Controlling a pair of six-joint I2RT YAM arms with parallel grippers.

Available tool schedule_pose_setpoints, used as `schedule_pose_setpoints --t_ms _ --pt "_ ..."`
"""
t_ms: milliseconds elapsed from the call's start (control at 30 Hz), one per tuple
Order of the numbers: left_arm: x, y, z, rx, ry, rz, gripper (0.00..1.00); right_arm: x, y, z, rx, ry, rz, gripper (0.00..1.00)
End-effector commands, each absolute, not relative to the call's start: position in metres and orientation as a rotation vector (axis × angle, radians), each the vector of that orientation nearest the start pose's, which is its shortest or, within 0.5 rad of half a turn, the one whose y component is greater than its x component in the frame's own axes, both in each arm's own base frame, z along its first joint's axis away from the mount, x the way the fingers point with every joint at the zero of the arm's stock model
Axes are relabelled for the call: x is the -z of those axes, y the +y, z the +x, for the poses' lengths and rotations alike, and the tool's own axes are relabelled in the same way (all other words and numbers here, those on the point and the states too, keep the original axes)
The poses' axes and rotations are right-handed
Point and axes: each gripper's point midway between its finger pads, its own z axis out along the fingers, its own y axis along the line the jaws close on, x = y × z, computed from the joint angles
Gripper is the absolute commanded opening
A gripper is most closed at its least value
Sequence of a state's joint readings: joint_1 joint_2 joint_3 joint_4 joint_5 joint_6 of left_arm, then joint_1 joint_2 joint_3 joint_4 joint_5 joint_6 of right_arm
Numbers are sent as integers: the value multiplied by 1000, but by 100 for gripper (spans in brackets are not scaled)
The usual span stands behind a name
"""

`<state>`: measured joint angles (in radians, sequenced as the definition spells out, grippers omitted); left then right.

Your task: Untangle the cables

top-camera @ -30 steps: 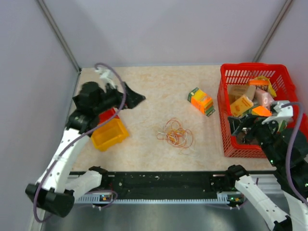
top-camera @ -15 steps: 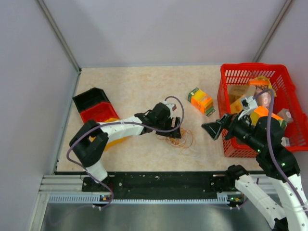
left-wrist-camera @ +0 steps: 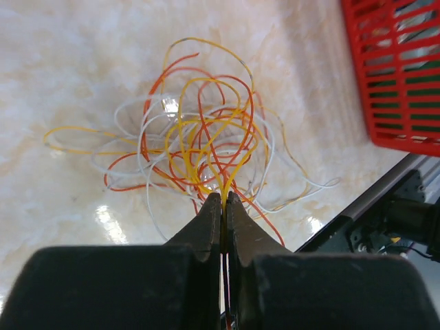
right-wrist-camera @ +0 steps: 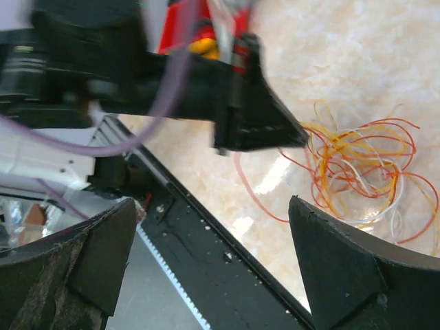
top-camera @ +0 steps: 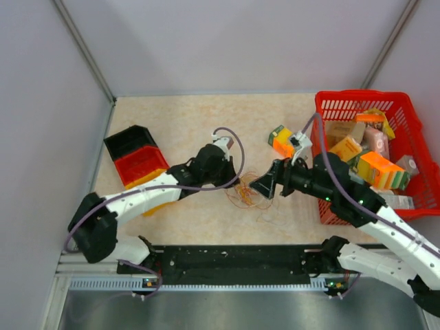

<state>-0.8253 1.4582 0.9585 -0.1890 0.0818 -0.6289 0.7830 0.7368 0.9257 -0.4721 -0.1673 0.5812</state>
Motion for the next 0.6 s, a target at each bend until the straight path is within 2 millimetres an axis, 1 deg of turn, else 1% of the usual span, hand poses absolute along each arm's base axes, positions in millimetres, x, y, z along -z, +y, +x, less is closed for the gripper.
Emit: schedule_pose_setpoints --t_ms 0,100,167,300,333,433,500,533,567 --pt "-167 -290 251 820 2284 190 0 -312 241 189 -997 1881 -240 91" --pt "-180 -276 249 821 2242 150 0 -290 235 204 -887 1921 -204 90" --pt "-191 -272 246 848 2219 137 0 -266 240 211 -827 1995 -223 90" --pt "-220 -270 244 889 2164 151 0 -232 249 215 -799 2058 -267 90" --pt "-226 -270 244 895 2153 158 0 -225 252 215 -802 2063 -289 90" --pt "-235 -272 243 910 2147 174 0 -214 259 219 -817 2063 -300 90" --pt "-240 -275 241 936 2138 186 0 -206 262 227 -813 2080 -212 92" --pt "-242 -277 240 952 2133 193 0 -204 261 232 -816 2095 -121 92" --pt "-245 -279 239 969 2127 196 0 -201 264 235 -839 2100 -65 92"
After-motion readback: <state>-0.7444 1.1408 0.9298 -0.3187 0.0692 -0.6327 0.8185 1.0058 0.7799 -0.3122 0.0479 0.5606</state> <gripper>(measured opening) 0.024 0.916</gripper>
